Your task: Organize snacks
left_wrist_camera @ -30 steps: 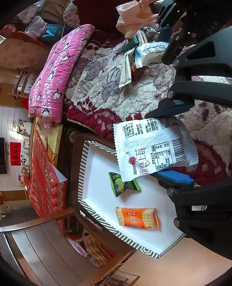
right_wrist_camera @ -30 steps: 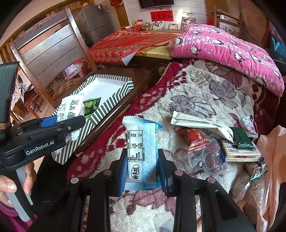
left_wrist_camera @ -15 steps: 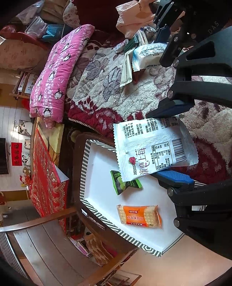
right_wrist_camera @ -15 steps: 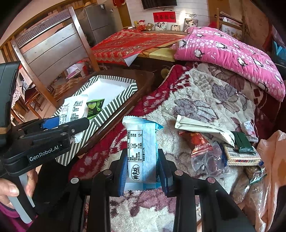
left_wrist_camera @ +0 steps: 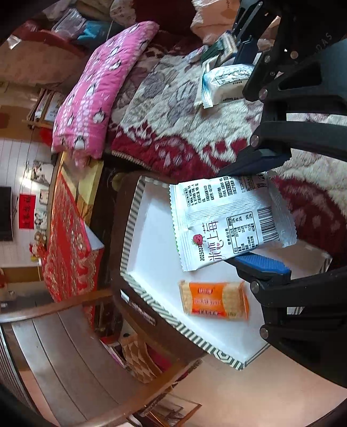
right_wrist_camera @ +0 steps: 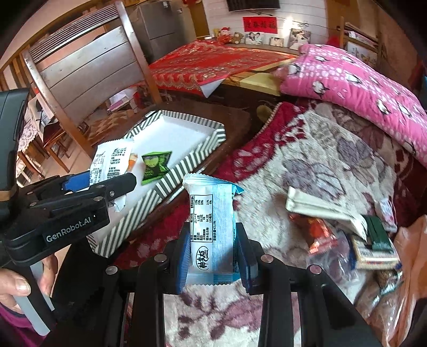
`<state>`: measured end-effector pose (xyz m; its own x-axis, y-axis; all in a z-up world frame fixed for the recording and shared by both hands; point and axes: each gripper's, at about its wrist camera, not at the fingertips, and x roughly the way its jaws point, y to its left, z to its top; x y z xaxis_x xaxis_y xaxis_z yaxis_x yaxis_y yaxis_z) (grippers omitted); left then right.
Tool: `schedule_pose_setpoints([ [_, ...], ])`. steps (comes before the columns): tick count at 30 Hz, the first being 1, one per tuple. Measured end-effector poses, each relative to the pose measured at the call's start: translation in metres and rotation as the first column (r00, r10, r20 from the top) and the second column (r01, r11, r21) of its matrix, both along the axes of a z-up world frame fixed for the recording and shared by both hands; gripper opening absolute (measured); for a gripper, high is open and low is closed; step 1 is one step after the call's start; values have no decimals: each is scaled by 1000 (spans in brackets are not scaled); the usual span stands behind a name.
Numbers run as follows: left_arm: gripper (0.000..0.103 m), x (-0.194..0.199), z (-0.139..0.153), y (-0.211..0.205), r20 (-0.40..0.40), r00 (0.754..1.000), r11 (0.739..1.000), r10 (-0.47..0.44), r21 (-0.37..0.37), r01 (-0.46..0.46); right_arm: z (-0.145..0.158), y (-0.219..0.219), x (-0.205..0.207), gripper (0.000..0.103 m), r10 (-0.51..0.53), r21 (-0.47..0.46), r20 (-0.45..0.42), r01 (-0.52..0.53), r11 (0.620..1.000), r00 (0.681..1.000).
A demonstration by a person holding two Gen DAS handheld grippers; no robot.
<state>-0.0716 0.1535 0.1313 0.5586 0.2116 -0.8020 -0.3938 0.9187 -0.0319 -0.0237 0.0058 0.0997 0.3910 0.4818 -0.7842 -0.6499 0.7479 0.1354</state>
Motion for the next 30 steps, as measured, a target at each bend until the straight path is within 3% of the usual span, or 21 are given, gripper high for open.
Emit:
schedule_pose_setpoints([
  [10, 52, -1, -12, 66, -28, 991, 991, 131, -13, -131, -3, 68, 14, 34, 111, -31, -1, -111, 993, 994],
  [17, 52, 1, -33, 116, -90, 970, 970, 226, -67, -232, -13, 120, 29, 34, 187, -57, -31, -189, 980, 982],
  [30, 52, 11, -73, 154, -188, 940, 944, 286, -112, -309, -60, 189, 41, 34, 278, -106, -152, -296, 949, 948],
])
